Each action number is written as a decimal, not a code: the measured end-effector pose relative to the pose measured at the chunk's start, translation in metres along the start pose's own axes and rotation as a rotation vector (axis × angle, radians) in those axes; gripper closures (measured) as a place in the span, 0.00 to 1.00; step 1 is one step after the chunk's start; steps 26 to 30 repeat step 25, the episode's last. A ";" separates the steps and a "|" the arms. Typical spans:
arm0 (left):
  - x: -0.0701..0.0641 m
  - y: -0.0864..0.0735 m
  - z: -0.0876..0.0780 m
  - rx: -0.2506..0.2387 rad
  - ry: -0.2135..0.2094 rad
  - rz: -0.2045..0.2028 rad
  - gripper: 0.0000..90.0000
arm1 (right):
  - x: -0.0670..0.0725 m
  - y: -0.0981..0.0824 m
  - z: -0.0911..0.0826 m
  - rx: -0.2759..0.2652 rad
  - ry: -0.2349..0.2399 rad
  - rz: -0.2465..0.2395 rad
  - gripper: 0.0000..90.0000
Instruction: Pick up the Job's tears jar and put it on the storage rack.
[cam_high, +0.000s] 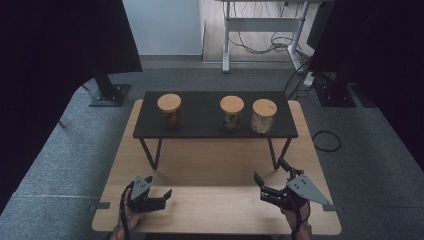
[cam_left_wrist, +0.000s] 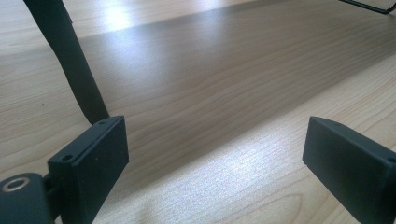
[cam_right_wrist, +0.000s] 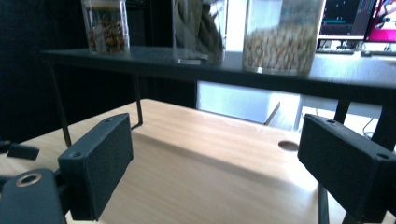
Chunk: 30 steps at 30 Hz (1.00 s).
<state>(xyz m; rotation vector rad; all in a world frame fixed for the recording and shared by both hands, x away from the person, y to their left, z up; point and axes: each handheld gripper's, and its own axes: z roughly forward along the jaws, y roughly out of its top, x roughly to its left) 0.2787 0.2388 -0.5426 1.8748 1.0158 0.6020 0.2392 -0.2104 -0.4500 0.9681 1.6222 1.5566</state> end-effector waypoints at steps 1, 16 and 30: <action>0.000 0.000 0.000 0.001 0.000 0.000 0.07 | 0.000 -0.004 -0.001 0.005 0.003 0.007 0.11; 0.002 -0.001 0.000 0.006 0.001 -0.006 0.07 | 0.006 -0.053 0.006 0.124 0.032 0.068 0.11; 0.003 -0.002 0.001 0.012 0.003 -0.008 0.07 | 0.007 -0.061 0.012 0.137 0.036 0.087 0.10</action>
